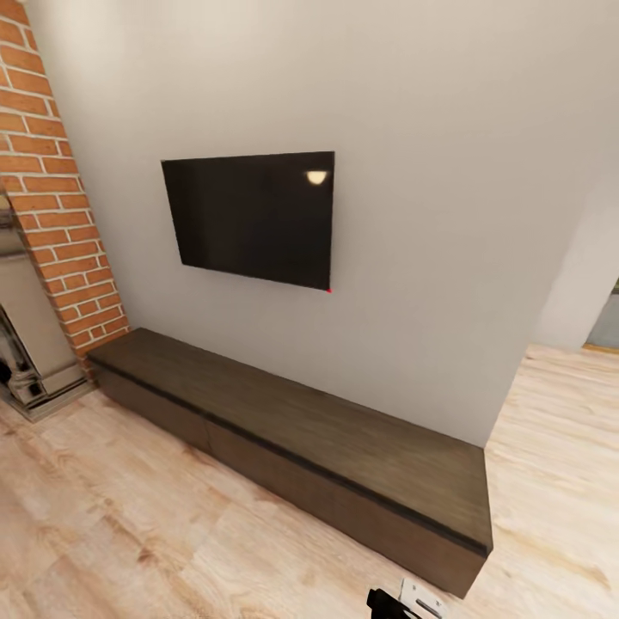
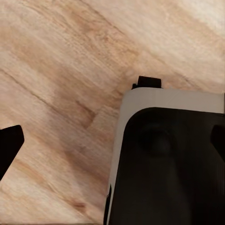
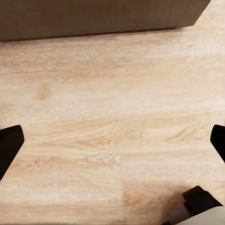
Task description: Place each of the two pumpkins and all three candles from the living room inside a cabinet in the living room (use any cabinet), then make sure every cabinet is closed, and position the cauldron so it is next to a table in the living room.
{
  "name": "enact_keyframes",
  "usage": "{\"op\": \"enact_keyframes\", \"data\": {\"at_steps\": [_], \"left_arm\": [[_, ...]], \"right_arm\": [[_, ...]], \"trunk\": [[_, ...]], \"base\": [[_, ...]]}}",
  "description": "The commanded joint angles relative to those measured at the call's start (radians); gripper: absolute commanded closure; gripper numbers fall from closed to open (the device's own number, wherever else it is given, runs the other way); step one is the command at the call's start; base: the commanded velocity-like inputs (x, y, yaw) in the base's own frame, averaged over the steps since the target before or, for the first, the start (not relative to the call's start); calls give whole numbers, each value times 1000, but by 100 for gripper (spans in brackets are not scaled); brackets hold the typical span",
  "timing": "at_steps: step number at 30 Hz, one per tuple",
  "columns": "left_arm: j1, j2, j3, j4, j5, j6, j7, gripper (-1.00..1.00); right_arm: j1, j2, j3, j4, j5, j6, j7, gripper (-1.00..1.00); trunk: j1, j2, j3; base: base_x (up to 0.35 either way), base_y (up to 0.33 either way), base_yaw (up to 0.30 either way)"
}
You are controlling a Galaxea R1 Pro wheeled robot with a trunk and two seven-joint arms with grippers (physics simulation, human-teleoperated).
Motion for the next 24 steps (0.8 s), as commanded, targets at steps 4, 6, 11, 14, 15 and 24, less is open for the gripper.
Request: {"op": "enact_keyframes", "data": {"at_steps": [4, 6, 11, 14, 15, 24], "left_arm": [[0, -2, -8, -1, 5, -1, 3, -100], [0, 0, -8, -1, 6, -1, 4, -100], [0, 0, -8, -1, 5, -1, 3, -100], [0, -1, -7, -1, 5, -1, 3, -100], [0, 0, -7, -1, 6, -1, 4, -100], [0, 0, -7, -1, 4, -1, 3, -100]], "right_arm": [[-1, 0, 8, 0, -10, -5, -5, -100], [-1, 0, 8, 0, -10, -5, -5, -100], [-1, 0, 9, 4, -10, -5, -5, -100], [-1, 0, 9, 6, -10, -5, -5, -100], [-1, 0, 8, 6, -10, -5, -5, -100], [-1, -1, 8, 6, -10, -5, -5, -100]], "trunk": [[0, -1, -1], [0, -1, -1], [0, -1, -1], [0, -1, -1], [0, -1, -1], [0, -1, -1]], "base": [[0, 0, 290], [0, 0, 290], [0, 0, 290], [0, 0, 290], [0, 0, 290], [0, 0, 289]]}}
